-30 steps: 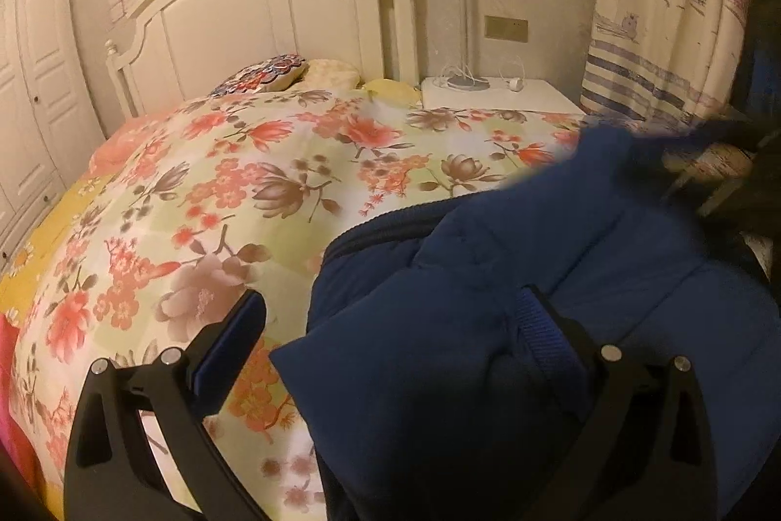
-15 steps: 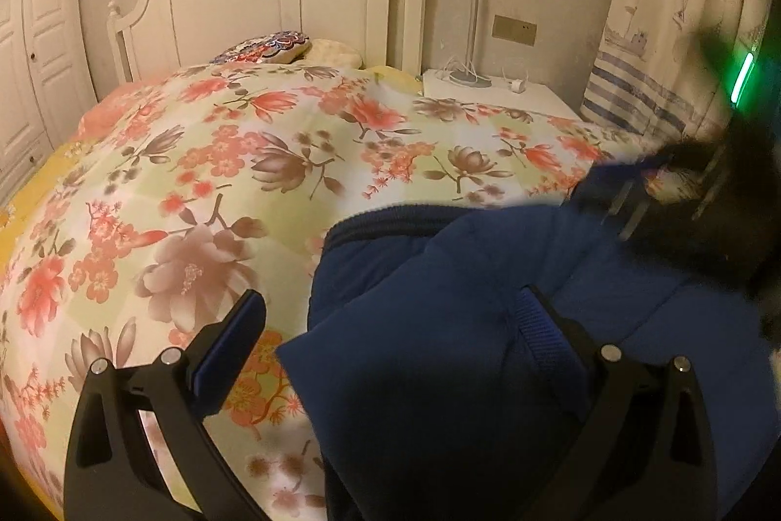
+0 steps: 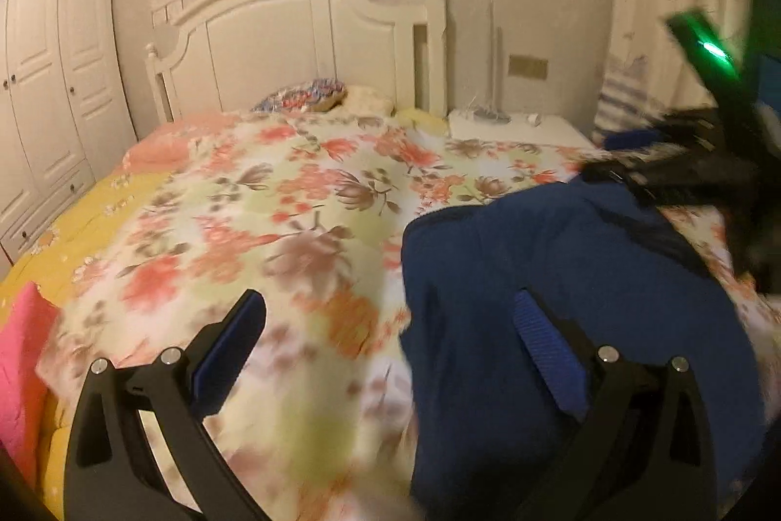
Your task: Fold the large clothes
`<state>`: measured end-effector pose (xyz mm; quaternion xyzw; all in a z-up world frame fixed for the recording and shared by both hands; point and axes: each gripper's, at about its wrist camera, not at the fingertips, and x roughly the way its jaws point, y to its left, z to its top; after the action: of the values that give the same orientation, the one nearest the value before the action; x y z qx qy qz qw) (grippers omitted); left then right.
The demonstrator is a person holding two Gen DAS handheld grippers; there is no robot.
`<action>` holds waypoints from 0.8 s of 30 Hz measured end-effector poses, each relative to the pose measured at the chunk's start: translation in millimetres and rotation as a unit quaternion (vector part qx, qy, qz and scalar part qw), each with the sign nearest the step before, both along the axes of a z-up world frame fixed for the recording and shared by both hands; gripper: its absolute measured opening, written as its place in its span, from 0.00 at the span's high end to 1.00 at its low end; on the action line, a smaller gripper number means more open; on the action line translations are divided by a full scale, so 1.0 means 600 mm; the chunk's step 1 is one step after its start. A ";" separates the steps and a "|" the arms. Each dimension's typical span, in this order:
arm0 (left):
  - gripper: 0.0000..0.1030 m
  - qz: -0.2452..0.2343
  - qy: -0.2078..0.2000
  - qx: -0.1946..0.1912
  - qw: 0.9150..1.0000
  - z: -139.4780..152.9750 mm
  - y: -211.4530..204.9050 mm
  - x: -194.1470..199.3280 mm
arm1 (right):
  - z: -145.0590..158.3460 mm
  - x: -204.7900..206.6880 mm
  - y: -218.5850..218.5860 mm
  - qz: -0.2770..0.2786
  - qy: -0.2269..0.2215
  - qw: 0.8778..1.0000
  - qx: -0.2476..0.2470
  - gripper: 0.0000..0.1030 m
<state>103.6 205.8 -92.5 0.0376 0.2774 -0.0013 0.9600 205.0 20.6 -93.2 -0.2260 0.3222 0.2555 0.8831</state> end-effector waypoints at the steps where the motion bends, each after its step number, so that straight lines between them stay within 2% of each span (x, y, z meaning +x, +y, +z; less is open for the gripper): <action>1: 0.02 -0.005 -0.007 0.009 1.000 0.003 0.000 -0.031 | 0.007 -0.009 0.008 0.012 0.003 1.000 0.006 0.51; 5: 0.02 -0.027 -0.010 0.010 1.000 -0.014 -0.018 -0.121 | 0.016 -0.050 0.075 0.074 0.024 0.997 0.015 0.51; 7: 0.02 -0.032 0.004 0.013 0.999 -0.044 -0.034 -0.141 | -0.002 -0.073 0.122 0.105 0.028 0.994 -0.012 0.51; 9: 0.02 -0.013 0.014 0.020 1.000 -0.084 -0.041 -0.140 | -0.042 -0.085 0.167 0.123 0.038 0.989 -0.066 0.51; 10: 0.02 -0.008 0.018 0.016 1.000 -0.098 -0.040 -0.135 | -0.075 -0.086 0.192 0.117 0.033 0.987 -0.110 0.51; 11: 0.02 -0.003 0.018 0.006 1.000 -0.111 -0.035 -0.130 | -0.092 -0.085 0.207 0.109 0.026 0.985 -0.131 0.51; 14: 0.02 -0.015 0.022 -0.020 0.999 -0.132 -0.019 -0.119 | -0.115 -0.081 0.231 0.097 0.021 0.981 -0.167 0.51; 19: 0.02 -0.023 0.034 -0.059 0.997 -0.148 -0.004 -0.119 | -0.141 -0.111 0.254 0.096 -0.044 0.968 -0.230 0.51; 20: 0.02 -0.024 0.041 -0.073 0.996 -0.147 0.001 -0.117 | -0.141 -0.114 0.251 0.097 -0.049 0.968 -0.227 0.51; 22: 0.02 -0.031 0.059 -0.101 0.993 -0.141 0.008 -0.114 | -0.123 -0.106 0.228 0.101 -0.027 0.977 -0.186 0.51; 23: 0.02 -0.035 0.066 -0.112 0.991 -0.138 0.011 -0.115 | -0.107 -0.099 0.208 0.101 0.000 0.984 -0.145 0.51; 24: 0.02 -0.042 0.073 -0.125 0.989 -0.129 0.019 -0.114 | -0.080 -0.091 0.173 0.098 0.044 0.991 -0.078 0.51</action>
<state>35.0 217.1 -169.9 -0.0717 0.3424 -0.0794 0.9334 150.3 124.2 -141.1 -0.3134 0.3557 0.3249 0.8184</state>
